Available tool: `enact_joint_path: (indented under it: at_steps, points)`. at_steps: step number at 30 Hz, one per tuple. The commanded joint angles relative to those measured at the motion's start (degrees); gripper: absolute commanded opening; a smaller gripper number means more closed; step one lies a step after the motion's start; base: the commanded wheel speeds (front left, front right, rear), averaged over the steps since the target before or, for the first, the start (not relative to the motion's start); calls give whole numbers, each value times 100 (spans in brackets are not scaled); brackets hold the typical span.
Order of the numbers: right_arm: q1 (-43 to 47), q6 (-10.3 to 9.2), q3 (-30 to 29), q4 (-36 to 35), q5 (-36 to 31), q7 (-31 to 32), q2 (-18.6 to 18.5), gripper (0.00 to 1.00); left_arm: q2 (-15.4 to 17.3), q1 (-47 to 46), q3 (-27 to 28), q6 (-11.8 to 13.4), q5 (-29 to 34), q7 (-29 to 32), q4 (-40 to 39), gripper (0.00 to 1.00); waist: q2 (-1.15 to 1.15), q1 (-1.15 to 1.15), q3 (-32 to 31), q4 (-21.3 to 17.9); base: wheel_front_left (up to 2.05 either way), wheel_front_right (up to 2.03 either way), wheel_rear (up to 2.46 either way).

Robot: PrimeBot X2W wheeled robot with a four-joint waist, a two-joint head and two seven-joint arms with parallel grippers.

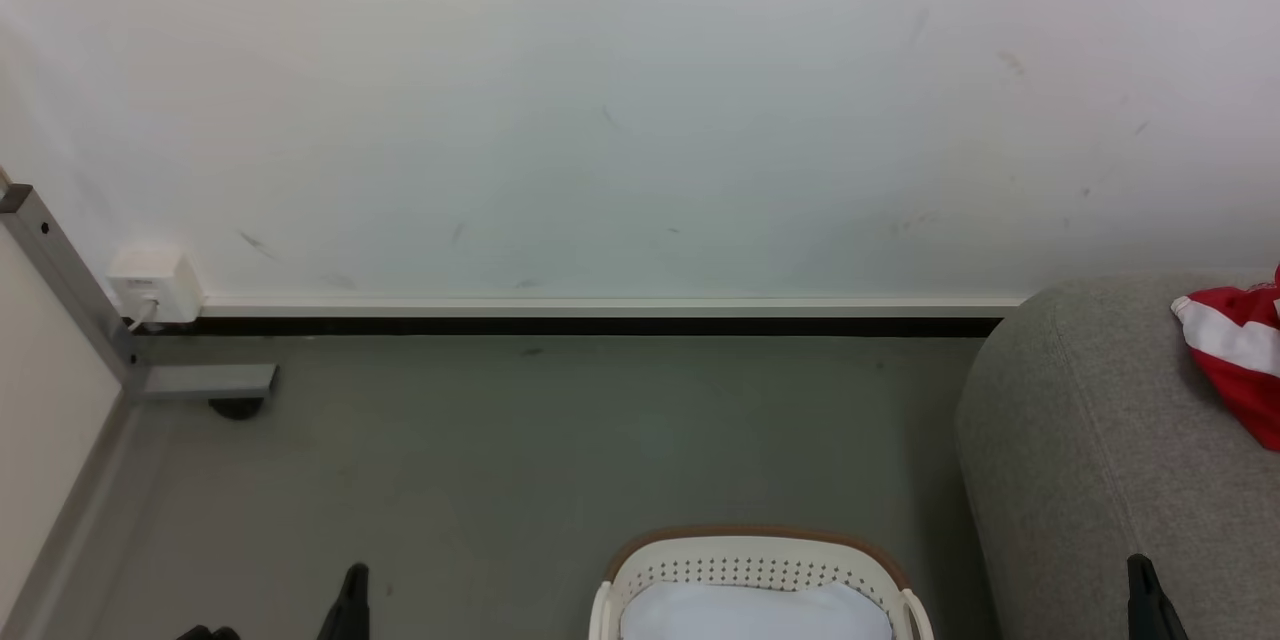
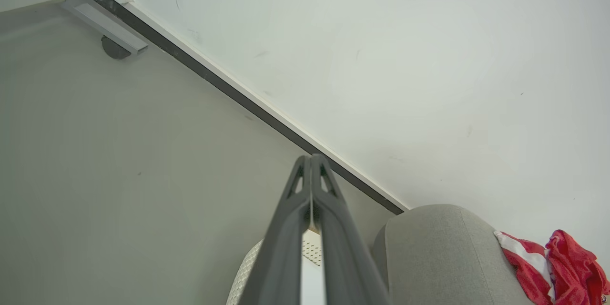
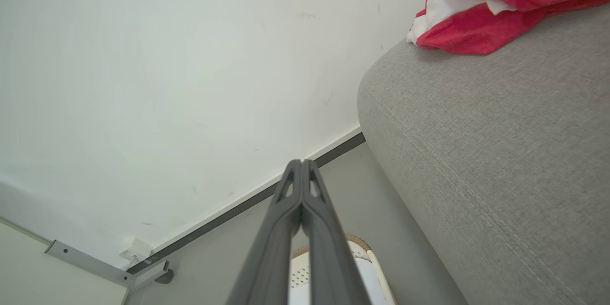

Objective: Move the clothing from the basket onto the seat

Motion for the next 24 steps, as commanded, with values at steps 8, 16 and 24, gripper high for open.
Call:
enact_joint_path:
  at_steps: [8, 16, 24]
  points:
    - [-268, 0, -45, -98, 749, 180, -67, 0, -8, -233, 146, -75, -740, 183, -110, 0, 0, 0, 26, -24, 0, 0, 0]
    - [-368, 0, -65, -105, 1330, 330, -74, 0, -29, -308, 246, -117, -1304, 337, -134, 0, 0, 0, 53, -47, 0, 0, 0]
    - [-463, 0, -82, -112, 1880, 466, -80, 0, -48, -385, 334, -156, -1834, 473, -157, 0, 0, 0, 80, -71, 0, 0, 0]
